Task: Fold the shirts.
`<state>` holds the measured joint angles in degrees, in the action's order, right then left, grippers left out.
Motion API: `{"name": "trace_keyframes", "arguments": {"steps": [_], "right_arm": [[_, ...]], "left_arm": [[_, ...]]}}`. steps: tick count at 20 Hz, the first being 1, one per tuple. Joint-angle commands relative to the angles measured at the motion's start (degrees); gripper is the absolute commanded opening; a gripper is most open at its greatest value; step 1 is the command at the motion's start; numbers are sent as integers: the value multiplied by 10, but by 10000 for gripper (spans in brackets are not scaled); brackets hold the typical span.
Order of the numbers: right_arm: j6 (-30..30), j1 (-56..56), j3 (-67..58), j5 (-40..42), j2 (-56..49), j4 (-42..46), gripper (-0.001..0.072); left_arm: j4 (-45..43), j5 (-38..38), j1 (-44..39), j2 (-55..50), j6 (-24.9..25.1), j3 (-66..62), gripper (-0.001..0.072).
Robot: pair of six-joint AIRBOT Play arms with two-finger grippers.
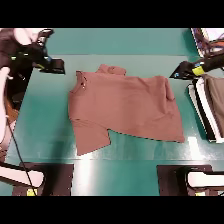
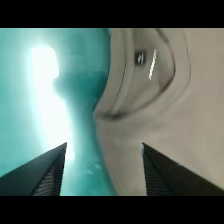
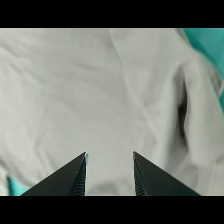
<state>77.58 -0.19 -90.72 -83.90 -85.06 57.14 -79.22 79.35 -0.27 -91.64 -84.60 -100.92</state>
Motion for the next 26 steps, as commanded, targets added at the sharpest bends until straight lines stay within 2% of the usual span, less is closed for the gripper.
{"name": "trace_keyframes", "arguments": {"steps": [1, 5, 9, 14, 21, 22, 23, 24, 26], "right_arm": [[-23, -51, 98, 2, 89, -61, 340], [-27, -76, 224, 34, 186, -70, 340], [-27, -76, 296, 74, 246, -81, 340], [-27, -76, 306, 79, 270, -81, 339], [-26, -76, 306, 70, 271, -81, 339], [-26, -76, 306, 67, 271, -80, 339], [-26, -79, 306, 64, 271, -75, 340], [-26, -85, 306, 59, 271, -75, 339], [-27, -106, 306, 38, 271, -71, 339]], "left_arm": [[75, 18, 62, 73, 28, 103, 544], [81, -21, 82, 154, 37, 328, 544], [167, -90, 82, 179, 49, 486, 544], [264, -130, 79, 179, 79, 549, 543], [254, -174, 23, 178, 72, 559, 539], [254, -175, 23, 178, 66, 559, 345], [253, -179, 23, 178, 67, 558, 105], [252, -180, 23, 178, 67, 554, 34], [252, -173, 23, 181, 66, 540, 24]]}}
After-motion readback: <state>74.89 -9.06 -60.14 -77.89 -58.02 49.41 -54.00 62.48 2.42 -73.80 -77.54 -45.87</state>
